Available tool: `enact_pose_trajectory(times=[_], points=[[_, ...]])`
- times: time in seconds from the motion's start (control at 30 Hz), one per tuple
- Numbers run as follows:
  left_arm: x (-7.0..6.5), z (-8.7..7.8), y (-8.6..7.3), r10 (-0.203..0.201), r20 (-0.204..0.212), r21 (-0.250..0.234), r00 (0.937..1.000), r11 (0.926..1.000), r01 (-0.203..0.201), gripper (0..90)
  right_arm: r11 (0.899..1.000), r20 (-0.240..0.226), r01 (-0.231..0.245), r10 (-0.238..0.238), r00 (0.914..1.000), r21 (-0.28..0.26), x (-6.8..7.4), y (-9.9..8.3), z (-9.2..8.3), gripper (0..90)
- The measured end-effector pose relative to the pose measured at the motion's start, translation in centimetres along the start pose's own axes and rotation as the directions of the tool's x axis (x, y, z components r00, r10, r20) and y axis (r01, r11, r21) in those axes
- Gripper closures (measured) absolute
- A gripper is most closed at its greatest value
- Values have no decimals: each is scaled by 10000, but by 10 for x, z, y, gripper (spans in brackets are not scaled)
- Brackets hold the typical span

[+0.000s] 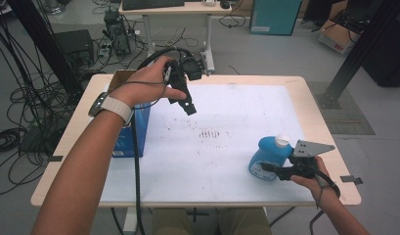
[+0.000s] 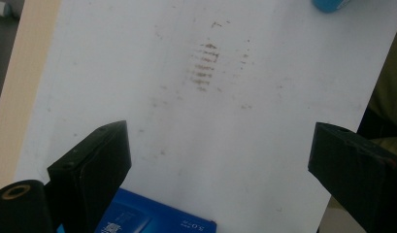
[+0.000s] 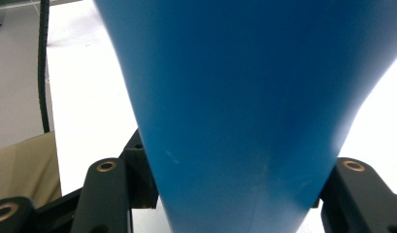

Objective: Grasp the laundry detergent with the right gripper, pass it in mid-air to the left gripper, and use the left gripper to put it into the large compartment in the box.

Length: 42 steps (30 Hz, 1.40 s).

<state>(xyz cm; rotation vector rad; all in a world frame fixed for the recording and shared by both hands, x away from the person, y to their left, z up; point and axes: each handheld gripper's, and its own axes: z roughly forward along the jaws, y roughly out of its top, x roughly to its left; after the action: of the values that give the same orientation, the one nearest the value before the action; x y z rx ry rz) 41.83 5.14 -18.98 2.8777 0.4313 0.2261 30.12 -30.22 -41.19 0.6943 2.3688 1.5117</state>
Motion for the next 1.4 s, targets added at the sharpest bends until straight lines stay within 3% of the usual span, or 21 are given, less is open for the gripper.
enact_pose_trajectory(times=[1.4], points=[[0, 1, 1, 26, 50, 47, 10000, 10000, -26, 86, 10000, -13, -9, 9, 10000, -59, 0, -1, 0, 424]])
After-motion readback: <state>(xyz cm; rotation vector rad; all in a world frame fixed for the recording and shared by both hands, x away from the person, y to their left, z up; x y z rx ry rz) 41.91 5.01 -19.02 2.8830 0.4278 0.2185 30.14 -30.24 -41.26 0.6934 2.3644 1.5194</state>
